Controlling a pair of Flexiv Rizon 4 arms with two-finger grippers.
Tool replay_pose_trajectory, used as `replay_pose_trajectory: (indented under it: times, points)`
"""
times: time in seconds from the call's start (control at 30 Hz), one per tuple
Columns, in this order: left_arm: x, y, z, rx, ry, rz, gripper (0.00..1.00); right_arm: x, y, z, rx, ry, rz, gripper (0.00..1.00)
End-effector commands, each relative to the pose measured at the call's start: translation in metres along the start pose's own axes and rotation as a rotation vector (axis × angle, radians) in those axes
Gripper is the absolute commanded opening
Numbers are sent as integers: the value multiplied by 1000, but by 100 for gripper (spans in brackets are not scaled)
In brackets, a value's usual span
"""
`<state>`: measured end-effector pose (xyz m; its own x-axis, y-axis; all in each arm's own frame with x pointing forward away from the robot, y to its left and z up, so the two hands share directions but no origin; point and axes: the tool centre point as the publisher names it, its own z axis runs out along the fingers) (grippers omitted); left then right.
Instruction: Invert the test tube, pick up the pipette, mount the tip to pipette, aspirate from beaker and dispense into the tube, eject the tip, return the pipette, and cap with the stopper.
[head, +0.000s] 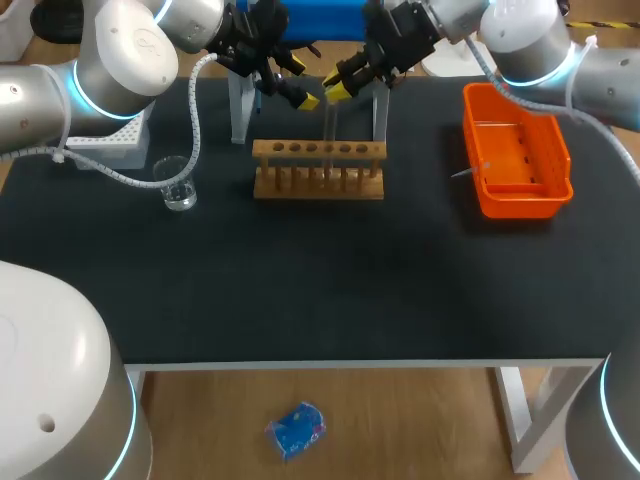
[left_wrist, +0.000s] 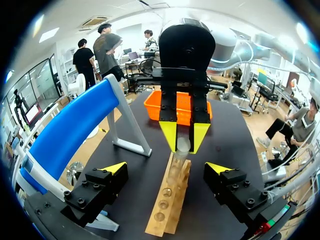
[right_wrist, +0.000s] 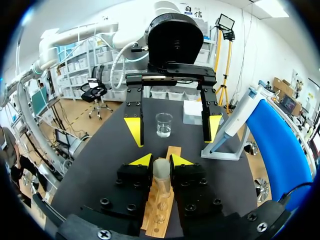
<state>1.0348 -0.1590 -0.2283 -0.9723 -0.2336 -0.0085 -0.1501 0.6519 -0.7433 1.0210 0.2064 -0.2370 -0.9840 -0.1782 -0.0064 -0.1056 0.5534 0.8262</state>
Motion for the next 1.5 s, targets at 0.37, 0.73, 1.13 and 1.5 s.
replay_pose_trajectory:
  times: [0.37,0.73,1.13,1.5]
  points:
    - [0,1,1,5,0,2,100,1,-14,8,12,9,18,0]
    - [0,1,1,5,0,2,100,2,-22,13,20,9,34,0]
    - [0,1,1,5,0,2,100,1,-16,6,-9,5,25,100]
    - [0,1,1,5,0,2,100,6,-10,3,-25,4,16,100]
